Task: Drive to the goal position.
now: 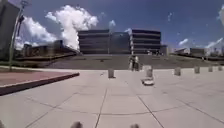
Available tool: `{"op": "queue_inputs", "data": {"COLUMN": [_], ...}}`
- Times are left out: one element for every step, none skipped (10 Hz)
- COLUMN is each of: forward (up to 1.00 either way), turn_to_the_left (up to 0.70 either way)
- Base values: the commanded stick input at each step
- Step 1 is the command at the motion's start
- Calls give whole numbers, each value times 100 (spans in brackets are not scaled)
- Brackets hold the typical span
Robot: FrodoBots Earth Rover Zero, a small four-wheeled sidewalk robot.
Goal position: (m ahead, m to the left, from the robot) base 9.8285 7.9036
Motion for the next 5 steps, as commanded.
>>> {"op": "queue_inputs", "data": {"forward": [70, 70, 70, 70, 70], "turn_to_the_left": [21, 0, 0, 0, 0]}}
